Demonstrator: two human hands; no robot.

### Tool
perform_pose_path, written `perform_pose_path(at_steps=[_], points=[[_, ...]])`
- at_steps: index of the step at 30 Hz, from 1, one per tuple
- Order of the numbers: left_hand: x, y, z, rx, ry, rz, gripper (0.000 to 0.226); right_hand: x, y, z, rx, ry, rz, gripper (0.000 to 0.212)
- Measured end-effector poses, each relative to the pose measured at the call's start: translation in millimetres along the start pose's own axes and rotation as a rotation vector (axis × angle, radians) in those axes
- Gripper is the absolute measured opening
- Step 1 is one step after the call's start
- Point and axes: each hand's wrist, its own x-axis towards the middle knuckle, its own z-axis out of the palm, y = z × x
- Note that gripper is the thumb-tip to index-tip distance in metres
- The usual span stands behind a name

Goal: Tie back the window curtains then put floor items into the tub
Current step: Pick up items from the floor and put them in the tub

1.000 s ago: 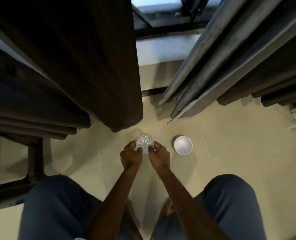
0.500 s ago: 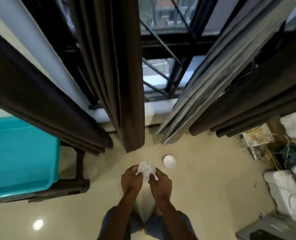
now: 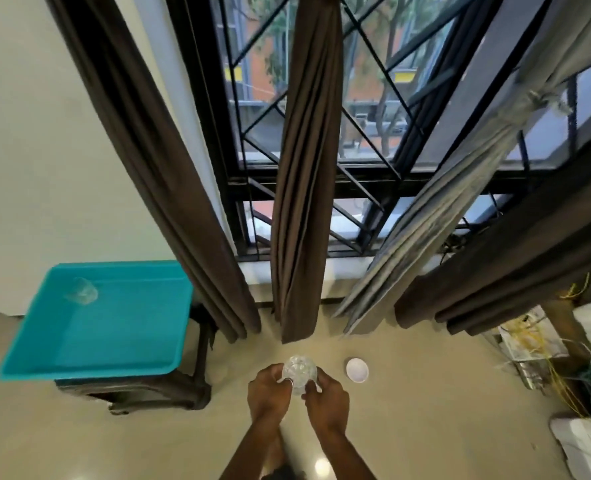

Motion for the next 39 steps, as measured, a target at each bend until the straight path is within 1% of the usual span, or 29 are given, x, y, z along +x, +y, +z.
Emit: perform_pose_path(at_steps=[4,8,13,16,18,21,24,27,30,34,35,39], points=[[-21.8,-6.0,-17.8,-0.048,0.019,0.009,0.021,-24.5,-4.3,0.8,0.024,-0.019,-0.036,0.044],[-42.2,-2.0,-31.9,-0.033,0.039,0.034,0.018,-43.1,-7.6,-4.4,0.071,-0.002,-0.025,0.032],[-55.4,-7.8,-45.5,-0.020,0.035,0.036,0.021,-63.4,-13.2,-1.9,0.129,0.004,-0.043,0.039],[-62.4,-11.7,-56.0,-0.064,0.062,0.047,0.019,-69.5,-17.5,3.8,0.142,0.002,-0.087,0.049],[-61.8,-18.3,-66.3,-0.064,0.075,0.065,0.020,-75.9,-24.3,13.5,0.149,-0.023,-0.127,0.050],[-57.6,-27.5,-82.1,-0.050,0.104,0.048,0.025,-85.9,-35.2,28.7,0.165,-0.040,-0.171,0.043],[-53.3,-35.5,-101.3,-0.071,0.108,0.054,0.027,-94.1,-50.5,43.3,0.160,-0.026,-0.180,0.032],[-41.3,-49.2,-130.2,-0.116,0.088,0.075,0.027,-103.2,-70.0,68.4,0.128,0.000,-0.214,0.029],[-21.8,-64.0,-166.8,-0.159,0.079,0.095,0.027,-111.6,-97.2,101.8,0.114,0.041,-0.227,0.032],[6.1,-95.7,-214.2,-0.186,0.093,0.129,0.042,-133.0,-140.2,148.8,0.123,0.074,-0.235,0.029],[11.4,-105.3,-224.7,-0.197,0.090,0.126,0.042,-138.5,-147.5,161.8,0.109,0.078,-0.232,0.029],[29.4,-134.6,-270.7,-0.160,0.098,0.123,0.022,-153.6,-168.8,215.9,0.089,0.076,-0.222,0.028]])
